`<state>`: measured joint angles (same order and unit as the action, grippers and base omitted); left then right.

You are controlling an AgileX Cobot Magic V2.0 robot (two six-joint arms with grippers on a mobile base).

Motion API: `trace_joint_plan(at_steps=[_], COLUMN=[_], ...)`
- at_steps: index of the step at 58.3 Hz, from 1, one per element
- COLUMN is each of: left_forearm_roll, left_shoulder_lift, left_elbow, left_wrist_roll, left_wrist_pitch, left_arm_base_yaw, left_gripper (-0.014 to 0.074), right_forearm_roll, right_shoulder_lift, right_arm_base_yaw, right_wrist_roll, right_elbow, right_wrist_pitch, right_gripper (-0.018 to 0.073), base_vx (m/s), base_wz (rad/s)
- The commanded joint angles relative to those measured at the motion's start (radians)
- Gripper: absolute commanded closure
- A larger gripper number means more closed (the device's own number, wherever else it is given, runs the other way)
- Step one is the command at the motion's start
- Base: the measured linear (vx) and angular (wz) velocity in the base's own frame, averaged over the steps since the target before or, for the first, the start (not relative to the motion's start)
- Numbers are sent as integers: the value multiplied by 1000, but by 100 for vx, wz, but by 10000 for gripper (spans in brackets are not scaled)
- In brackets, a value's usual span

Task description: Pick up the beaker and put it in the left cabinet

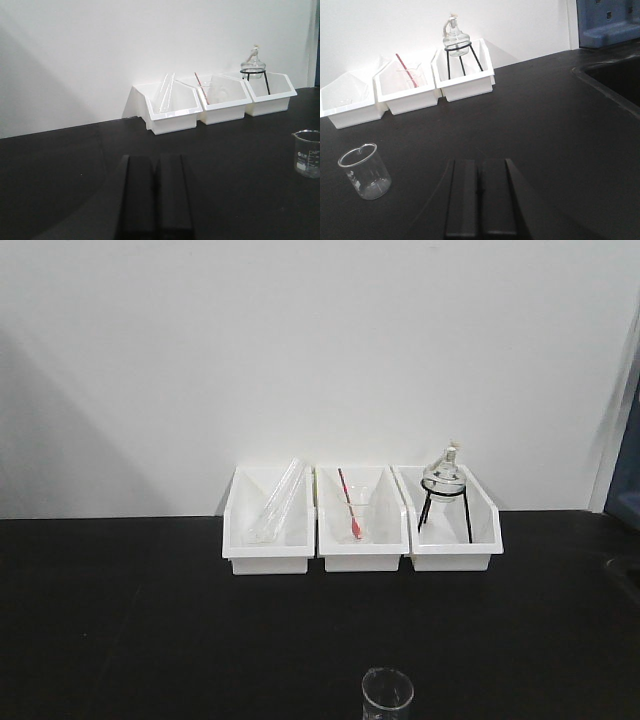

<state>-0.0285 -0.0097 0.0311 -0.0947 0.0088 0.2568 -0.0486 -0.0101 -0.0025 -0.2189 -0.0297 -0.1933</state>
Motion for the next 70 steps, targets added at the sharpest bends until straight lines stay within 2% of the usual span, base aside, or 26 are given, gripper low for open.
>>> trace_joint_plan(at_steps=[1,38,44,50,56,62,70], left_forearm_roll=[-8,-8,-8,-8,-8,-8,-8], left_shoulder_lift=[-19,-19,-19,-19,-19,-19,-19], left_elbow=[16,16,16,16,16,16,16], left_wrist_roll=[3,3,3,3,3,3,3], left_wrist_pitch=[-84,-84,-84,-84,-84,-84,-84], left_arm_base_yaw=[4,4,4,4,4,4,4], left_gripper=[596,596,596,596,596,596,596], right_forearm_roll=[-5,-3,-2,-5,-5,-7,-18], right_shoulder_lift=[-15,-15,-15,-15,-2,72,295], right_arm_base_yaw=[-5,-5,-5,-5,-5,-5,-5], right_wrist_roll=[9,9,9,21,21,29,130], right_elbow=[-7,-7,-6,5,72,186,380], right_wrist_pitch=[79,85,155,327,431,408,345], right_gripper=[565,565,565,565,565,565,565], base_vx=[0,0,0,0,0,0,0], base_wz=[0,0,0,0,0,0,0])
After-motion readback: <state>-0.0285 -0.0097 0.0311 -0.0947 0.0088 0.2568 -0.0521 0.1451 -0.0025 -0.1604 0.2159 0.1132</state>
